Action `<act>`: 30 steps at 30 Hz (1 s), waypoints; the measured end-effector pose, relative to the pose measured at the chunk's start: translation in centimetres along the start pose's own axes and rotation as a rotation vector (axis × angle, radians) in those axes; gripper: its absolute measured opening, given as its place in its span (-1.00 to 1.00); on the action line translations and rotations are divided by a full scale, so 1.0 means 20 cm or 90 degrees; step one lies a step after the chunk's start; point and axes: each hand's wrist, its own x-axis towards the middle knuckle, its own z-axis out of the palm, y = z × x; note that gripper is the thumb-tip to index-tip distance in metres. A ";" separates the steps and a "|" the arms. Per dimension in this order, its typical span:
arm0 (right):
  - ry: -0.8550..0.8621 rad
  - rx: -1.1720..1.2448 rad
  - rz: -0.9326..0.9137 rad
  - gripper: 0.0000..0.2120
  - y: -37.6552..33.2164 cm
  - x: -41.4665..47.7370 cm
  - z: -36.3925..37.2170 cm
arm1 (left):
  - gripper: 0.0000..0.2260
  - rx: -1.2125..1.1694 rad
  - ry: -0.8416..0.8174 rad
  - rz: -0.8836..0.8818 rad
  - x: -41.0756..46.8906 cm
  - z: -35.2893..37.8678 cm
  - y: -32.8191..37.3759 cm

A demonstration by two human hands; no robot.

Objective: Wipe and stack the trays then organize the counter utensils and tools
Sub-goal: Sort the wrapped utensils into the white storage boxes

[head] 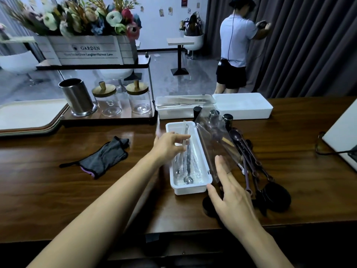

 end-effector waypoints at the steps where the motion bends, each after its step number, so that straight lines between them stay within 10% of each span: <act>1: 0.000 -0.002 -0.002 -0.24 0.00 0.00 0.00 | -0.59 0.040 0.000 0.004 -0.01 0.01 0.00; 15: 0.058 0.030 -0.047 -0.37 -0.01 0.01 0.03 | -0.38 0.211 -0.075 -0.028 0.00 0.04 -0.06; 30: 0.137 -0.010 -0.095 -0.02 -0.10 -0.01 0.07 | -0.43 -0.116 0.165 0.052 -0.16 0.03 -0.21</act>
